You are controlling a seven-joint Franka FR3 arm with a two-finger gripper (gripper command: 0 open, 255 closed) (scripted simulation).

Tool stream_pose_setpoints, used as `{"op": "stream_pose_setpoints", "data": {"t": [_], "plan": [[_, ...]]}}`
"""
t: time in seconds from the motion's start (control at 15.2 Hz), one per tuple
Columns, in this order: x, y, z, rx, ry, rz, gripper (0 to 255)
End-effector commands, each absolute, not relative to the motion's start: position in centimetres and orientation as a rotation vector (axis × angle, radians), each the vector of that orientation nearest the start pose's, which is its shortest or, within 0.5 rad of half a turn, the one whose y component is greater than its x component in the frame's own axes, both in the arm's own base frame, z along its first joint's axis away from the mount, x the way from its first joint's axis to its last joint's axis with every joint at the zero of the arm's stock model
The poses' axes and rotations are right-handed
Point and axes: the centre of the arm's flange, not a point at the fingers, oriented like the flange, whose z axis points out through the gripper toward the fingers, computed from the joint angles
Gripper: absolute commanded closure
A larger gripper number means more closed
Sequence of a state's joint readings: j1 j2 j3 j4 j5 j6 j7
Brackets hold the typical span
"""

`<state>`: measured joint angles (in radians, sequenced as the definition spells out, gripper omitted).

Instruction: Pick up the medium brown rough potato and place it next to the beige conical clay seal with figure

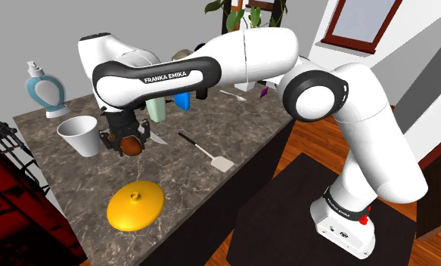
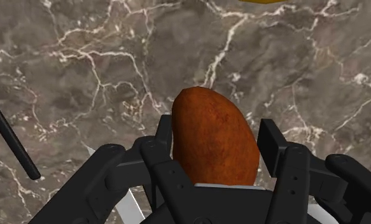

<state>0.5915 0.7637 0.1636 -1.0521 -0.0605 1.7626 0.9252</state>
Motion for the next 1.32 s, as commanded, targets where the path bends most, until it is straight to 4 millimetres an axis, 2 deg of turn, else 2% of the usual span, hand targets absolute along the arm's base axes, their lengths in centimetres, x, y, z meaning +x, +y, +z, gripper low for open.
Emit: {"op": "stream_pose_setpoints", "data": {"t": [0.0,0.4,0.92,0.99,1.25], "plan": [[57.8,48.3,37.2,-3.120,0.312,0.109,255],[57.8,48.3,33.6,-3.120,0.312,0.109,255],[57.8,48.3,33.6,-3.120,0.312,0.109,255],[57.8,48.3,33.6,-3.120,0.312,0.109,0],[57.8,48.3,33.6,-3.120,0.312,0.109,0]]}}
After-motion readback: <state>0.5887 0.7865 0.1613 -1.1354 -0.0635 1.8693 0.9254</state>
